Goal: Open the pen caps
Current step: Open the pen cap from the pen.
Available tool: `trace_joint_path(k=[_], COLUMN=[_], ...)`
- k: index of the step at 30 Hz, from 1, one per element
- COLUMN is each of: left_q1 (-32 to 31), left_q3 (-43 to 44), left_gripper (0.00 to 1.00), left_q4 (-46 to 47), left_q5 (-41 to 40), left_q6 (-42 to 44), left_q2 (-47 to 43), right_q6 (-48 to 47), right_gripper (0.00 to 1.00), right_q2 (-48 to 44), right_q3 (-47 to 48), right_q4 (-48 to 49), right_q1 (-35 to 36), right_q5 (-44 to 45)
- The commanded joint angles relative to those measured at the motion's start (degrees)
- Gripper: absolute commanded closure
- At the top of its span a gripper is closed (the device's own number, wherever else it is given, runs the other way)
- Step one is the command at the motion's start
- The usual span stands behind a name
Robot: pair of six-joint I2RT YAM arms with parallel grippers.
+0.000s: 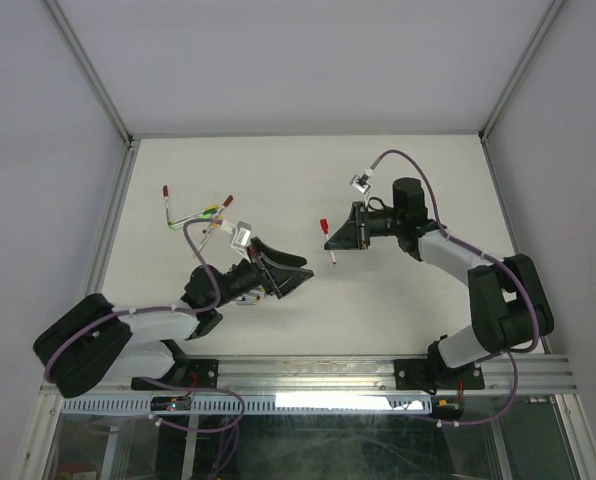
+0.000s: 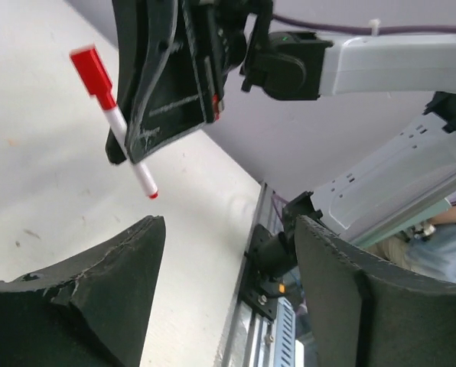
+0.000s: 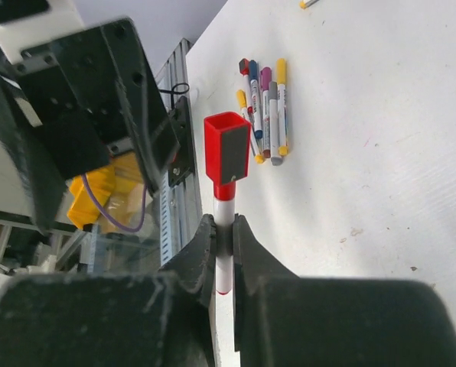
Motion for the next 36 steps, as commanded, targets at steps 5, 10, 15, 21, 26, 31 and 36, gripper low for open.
trace_joint_path(k=[5, 10, 15, 21, 26, 31, 36], left_q1=[0.84, 0.96, 0.92, 0.96, 0.97, 0.92, 0.92], left_q3=[-3.14, -4.47, -3.60, -2.05, 0.07, 0.79, 2.91], left_gripper=[0.03, 0.01, 0.01, 0.01, 0.01, 0.01, 0.02], left_q4=[-15.89, -16.86, -14.21, -8.21, -7.46, -4.67, -4.67], left_q5=[-12.63, -16.54, -15.81, -14.04, -15.36, -16.56, -18.04], left_q6=[12.08, 10.00, 5.58, 1.21, -2.02, -4.18, -4.85], left_q2=[-22.77, -28.42, -25.92, -20.31, -15.78, -12.03, -9.48], right_q6=[-20.99, -24.40, -26.33, -26.28, -26.28, -26.20, -26.36], right_gripper=[1.00, 1.00, 1.00, 1.00, 1.00, 1.00, 1.00], right_q2=[-8.33, -11.66, -13.91, -14.02, -13.86, -13.54, -13.26], right_q3=[5.59, 6.00, 5.99, 5.57, 5.43, 5.39, 5.38], right_q4=[-20.53, -24.06, -25.61, -25.27, -25.27, -25.29, -25.45], right_q1=[-0.60, -1.88, -2.59, -2.76, -2.73, -2.76, -2.69], right_q5=[-1.61, -0.58, -1.17, -0.95, -0.66, -0.67, -0.23])
